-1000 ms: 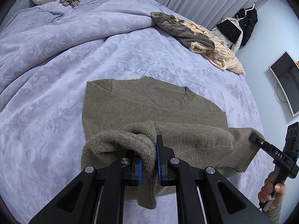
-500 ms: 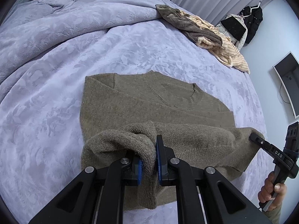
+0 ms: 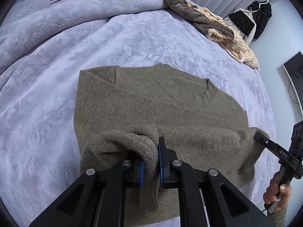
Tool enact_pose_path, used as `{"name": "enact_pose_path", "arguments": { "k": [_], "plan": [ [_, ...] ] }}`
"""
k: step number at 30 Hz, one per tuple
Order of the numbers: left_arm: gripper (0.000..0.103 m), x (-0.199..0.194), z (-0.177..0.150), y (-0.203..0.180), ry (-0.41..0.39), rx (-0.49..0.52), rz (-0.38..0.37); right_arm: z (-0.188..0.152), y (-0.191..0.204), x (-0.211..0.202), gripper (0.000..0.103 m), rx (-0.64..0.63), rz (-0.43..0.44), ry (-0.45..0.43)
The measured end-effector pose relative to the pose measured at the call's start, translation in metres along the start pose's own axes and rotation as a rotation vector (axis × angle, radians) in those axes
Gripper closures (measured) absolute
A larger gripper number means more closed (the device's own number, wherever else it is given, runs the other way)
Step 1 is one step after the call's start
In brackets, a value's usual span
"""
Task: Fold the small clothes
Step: 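Carry the hem over the body and lay it at the collar with both tools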
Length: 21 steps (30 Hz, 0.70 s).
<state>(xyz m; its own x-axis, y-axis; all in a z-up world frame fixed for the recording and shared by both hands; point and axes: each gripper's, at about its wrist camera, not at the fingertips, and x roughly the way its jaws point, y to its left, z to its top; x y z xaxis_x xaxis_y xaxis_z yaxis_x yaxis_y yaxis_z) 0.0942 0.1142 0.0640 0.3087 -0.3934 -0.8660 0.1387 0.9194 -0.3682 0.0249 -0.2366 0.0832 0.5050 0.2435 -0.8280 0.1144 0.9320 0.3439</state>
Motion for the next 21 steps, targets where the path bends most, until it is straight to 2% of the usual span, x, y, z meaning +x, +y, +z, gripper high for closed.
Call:
{"name": "enact_pose_path", "arguments": {
  "k": [7,21],
  "plan": [
    [0.09,0.024,0.004,0.006,0.038,-0.001,0.019,0.002,-0.003,0.018,0.094,-0.014,-0.031,0.024],
    [0.09,0.043,0.01,0.008,0.059,0.03,0.024,0.001,-0.021,0.046,0.094,0.01,-0.055,0.068]
  ]
}}
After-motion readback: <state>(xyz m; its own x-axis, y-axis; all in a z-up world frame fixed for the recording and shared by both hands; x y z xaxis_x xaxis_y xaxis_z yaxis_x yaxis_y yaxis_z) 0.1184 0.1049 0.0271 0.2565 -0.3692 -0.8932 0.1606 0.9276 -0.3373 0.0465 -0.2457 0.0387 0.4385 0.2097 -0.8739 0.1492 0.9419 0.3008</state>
